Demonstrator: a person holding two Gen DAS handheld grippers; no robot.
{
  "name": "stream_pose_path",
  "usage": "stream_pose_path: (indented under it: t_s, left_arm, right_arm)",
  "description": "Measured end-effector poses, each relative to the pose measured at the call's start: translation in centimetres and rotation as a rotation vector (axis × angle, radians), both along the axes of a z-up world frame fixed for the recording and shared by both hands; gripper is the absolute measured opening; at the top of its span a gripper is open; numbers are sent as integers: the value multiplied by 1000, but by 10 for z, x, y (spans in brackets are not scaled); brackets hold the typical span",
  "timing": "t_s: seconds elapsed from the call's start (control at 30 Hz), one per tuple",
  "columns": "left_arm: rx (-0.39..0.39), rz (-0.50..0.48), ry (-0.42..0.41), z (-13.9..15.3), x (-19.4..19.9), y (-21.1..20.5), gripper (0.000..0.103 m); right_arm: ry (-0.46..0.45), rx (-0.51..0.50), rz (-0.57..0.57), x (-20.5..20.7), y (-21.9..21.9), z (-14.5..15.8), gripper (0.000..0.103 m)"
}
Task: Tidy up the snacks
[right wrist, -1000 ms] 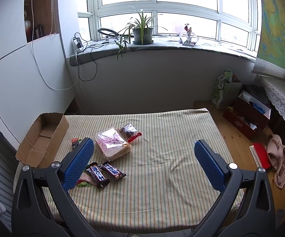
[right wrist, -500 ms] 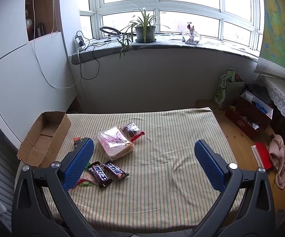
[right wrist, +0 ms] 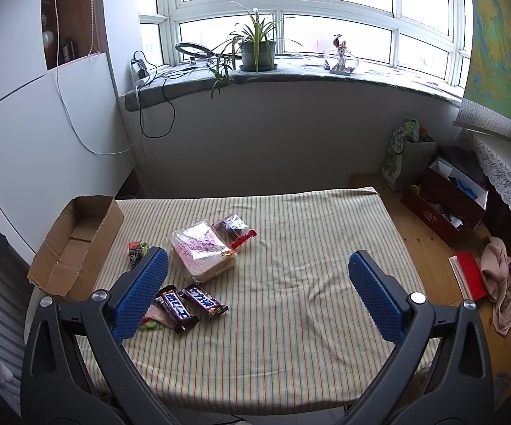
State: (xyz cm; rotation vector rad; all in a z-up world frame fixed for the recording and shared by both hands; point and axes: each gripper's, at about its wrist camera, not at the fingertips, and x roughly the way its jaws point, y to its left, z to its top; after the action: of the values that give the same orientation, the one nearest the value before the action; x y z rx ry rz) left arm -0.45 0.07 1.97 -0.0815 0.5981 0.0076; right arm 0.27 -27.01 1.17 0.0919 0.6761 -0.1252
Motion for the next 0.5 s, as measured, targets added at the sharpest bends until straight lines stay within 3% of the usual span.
stream_pose_path:
  t_s: [0.5]
  left_arm:
    - [0,4,8,0,4,-1,89]
  right_arm:
    - [4,1,0,1,1,-2,103]
